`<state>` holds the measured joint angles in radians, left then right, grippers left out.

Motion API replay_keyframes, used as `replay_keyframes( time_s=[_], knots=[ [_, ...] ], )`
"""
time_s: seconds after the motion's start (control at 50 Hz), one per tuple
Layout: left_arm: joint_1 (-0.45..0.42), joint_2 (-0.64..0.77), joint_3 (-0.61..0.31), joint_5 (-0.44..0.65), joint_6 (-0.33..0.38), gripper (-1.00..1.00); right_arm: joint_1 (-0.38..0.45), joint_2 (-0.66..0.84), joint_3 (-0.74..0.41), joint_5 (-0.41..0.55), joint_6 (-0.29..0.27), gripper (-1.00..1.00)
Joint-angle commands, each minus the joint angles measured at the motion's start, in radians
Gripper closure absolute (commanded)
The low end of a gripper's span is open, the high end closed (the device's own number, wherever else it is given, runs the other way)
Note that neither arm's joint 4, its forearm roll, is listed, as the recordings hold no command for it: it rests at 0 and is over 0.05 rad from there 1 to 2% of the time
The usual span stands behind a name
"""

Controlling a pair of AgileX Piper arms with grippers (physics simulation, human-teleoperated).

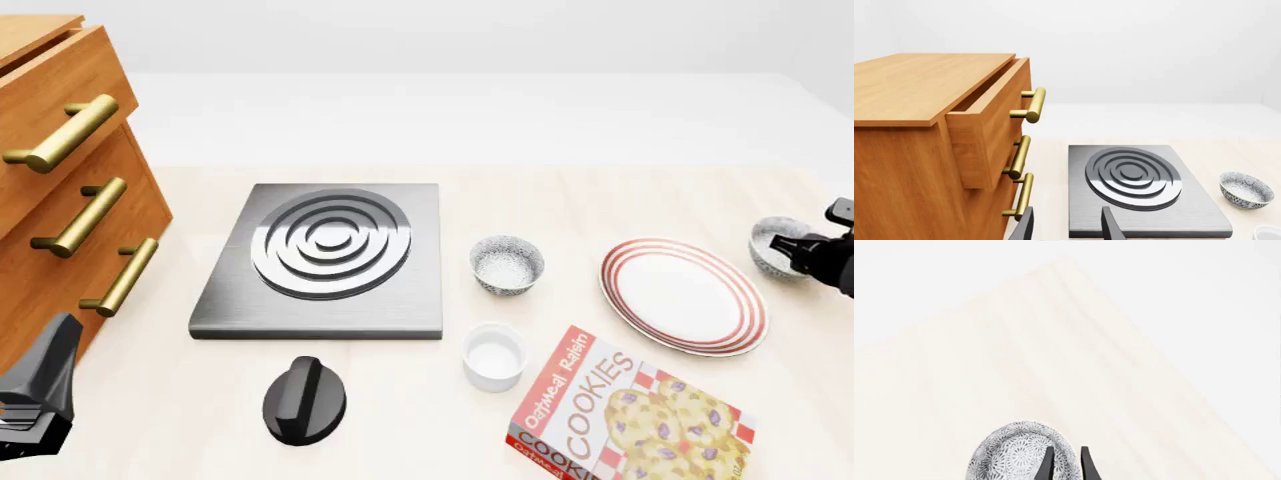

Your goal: Pick the akita bowl next to the plate and place it on the plate.

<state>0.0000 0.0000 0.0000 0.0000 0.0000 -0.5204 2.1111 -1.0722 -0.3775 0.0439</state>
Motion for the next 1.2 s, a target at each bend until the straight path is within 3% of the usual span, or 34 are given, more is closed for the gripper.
replay_keyframes(
  time_s=[0.02,1.2],
  knots=[
    [0.000,0.000,0.000,0.000,0.000,-1.00,0.008,0.019,0.008,0.026,0.027,1.00],
    [0.000,0.000,0.000,0.000,0.000,-1.00,0.088,-0.171,-0.073,0.288,0.243,1.00]
  ],
)
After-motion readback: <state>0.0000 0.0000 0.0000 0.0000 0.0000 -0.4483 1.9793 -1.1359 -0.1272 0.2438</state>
